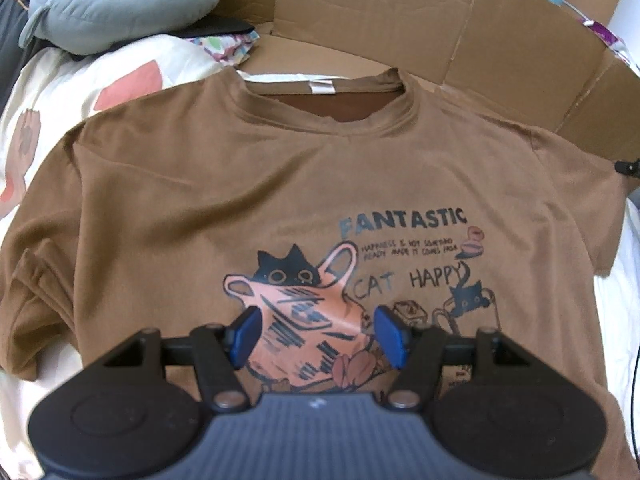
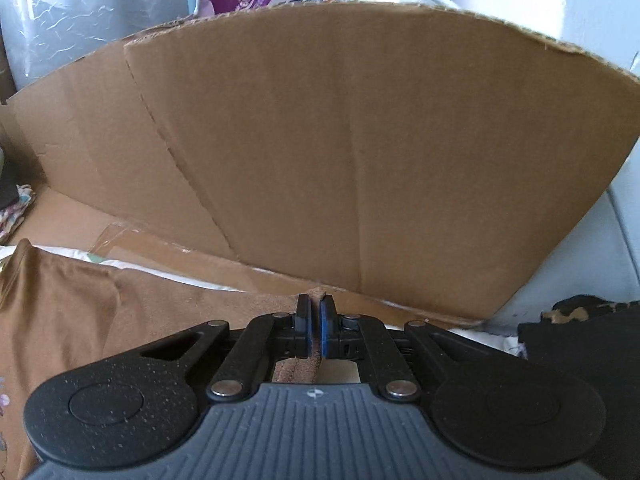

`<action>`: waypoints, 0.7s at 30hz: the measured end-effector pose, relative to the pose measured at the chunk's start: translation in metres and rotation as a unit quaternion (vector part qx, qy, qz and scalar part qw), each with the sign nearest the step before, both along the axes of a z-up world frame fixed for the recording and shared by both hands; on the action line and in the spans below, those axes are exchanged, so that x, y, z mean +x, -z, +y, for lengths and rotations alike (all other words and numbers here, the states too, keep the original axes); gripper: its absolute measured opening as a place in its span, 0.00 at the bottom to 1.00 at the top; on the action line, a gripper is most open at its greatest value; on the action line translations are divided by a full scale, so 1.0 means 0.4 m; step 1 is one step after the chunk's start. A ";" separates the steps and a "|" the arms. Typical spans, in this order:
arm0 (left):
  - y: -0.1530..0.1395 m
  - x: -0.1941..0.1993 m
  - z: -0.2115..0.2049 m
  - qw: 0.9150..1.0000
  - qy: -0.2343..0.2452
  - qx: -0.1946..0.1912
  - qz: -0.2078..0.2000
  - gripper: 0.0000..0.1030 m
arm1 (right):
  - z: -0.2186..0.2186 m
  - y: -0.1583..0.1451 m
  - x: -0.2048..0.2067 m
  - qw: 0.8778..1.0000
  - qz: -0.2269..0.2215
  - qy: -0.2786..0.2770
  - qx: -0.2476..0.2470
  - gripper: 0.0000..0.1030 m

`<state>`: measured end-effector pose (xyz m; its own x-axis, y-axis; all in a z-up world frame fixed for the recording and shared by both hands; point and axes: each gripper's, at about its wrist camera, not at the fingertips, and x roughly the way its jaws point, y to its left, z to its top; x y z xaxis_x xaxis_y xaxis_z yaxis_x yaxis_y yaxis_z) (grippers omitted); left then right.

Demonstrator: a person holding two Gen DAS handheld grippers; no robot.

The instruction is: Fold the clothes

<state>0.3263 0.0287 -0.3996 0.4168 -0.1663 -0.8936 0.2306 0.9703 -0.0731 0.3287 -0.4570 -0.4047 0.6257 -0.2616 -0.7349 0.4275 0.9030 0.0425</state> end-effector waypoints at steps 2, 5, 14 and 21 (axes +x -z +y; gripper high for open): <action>0.002 -0.001 0.001 1.000 0.000 0.000 0.002 0.63 | -0.003 -0.003 0.005 1.000 0.004 0.004 -0.008 0.02; 0.004 -0.002 0.004 1.000 -0.002 0.000 0.004 0.63 | -0.010 -0.006 0.012 1.000 0.007 0.012 -0.017 0.02; 0.012 -0.003 -0.001 1.000 0.000 0.000 0.010 0.63 | -0.015 0.005 0.047 0.999 0.025 0.019 -0.035 0.03; 0.012 -0.012 -0.006 1.000 0.003 0.001 0.012 0.63 | -0.016 0.045 0.040 0.999 0.034 0.011 -0.017 0.46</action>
